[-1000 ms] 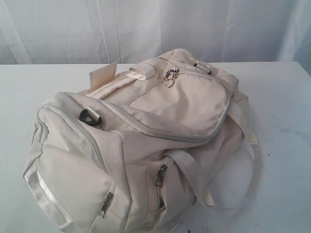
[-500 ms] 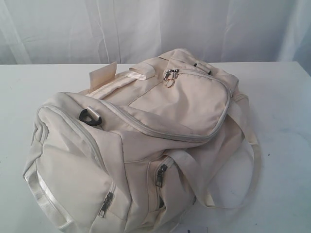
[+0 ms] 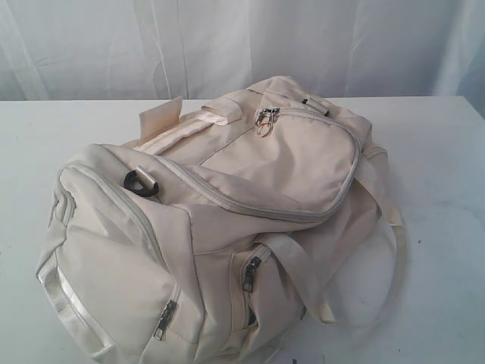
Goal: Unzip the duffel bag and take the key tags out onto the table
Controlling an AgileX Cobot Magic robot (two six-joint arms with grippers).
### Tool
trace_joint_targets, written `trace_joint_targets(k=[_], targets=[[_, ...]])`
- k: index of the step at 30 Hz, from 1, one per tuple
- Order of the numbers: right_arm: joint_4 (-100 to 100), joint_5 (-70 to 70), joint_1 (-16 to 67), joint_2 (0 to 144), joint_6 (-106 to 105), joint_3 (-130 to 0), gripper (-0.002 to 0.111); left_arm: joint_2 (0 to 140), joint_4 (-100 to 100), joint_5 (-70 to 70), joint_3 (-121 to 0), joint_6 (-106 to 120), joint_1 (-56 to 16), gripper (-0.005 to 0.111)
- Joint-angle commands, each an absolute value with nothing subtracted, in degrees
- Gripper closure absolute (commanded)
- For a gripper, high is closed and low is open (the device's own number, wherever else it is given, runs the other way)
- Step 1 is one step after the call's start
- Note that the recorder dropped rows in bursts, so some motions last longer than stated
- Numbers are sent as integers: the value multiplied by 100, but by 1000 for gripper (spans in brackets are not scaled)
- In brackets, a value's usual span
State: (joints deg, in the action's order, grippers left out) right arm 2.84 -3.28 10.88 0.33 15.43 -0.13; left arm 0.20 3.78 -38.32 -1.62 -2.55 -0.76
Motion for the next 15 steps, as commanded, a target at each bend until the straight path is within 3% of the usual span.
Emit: trace_joint_targets(k=[1, 4, 8, 12, 15], targets=[[295, -1227, 1077, 0, 2188, 0, 108, 429, 683, -3022, -1138, -318, -70, 107], [295, -1043, 1087, 0, 2892, 0, 108, 1105, 683, -1676, -2015, -305, -70, 107], [295, 1002, 1087, 0, 3343, -261, 108, 2519, 429, 524, -3436, -272, -285, 107], [295, 1382, 1126, 252, 3066, -645, 108, 4410, 1177, 2608, -4699, 1766, -1414, 107], [329, 1756, 1427, 1662, 2296, -1421, 108, 5833, 2642, 3991, -5571, 3957, -2260, 107]])
